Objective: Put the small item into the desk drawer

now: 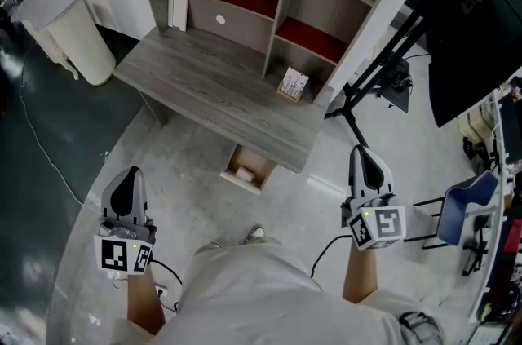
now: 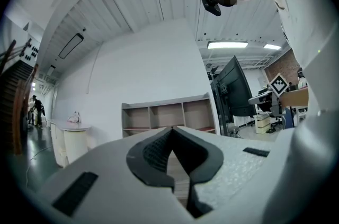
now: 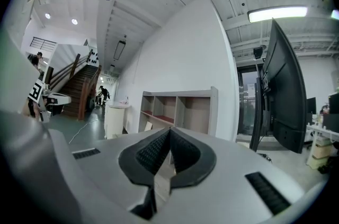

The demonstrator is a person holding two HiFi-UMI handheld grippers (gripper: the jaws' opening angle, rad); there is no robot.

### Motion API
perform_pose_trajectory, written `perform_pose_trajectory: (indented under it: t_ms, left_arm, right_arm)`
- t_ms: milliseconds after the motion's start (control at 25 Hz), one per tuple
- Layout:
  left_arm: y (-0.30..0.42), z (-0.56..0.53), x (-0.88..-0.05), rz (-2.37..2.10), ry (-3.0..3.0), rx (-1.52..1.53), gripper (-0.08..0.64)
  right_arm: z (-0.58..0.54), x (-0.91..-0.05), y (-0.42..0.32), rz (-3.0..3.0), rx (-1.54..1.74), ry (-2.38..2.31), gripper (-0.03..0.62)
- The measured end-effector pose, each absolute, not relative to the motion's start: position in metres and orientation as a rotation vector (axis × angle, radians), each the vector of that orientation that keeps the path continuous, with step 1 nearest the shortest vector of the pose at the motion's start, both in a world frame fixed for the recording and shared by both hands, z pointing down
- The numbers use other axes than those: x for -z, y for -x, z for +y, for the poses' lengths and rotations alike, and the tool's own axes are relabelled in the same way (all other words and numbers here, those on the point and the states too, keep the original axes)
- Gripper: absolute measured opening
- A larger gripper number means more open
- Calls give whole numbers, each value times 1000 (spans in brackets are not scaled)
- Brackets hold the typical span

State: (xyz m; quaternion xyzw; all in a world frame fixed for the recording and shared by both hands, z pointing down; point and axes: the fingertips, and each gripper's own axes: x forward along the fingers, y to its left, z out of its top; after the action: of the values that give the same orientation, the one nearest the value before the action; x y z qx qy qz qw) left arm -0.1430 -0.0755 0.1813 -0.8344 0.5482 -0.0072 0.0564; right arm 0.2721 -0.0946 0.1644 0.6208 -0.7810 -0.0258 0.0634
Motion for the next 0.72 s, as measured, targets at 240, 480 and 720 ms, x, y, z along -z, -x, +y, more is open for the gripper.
perform_pose_trajectory:
  t_ms: [240,480,720]
  left_arm:
    - [148,-75,-183,1653,2535,22,7]
    - [150,-72,-181,1648,2536,24,7]
    - [154,-67,-180,1653,2540,13,7]
  right_arm:
    - [-95,-170,-260,-2364,71,-1850,-3]
    - [-92,-168,-258,-2363,62,-1865,-3]
    - [-85,-166,-255,-2358,82,-1854,-3]
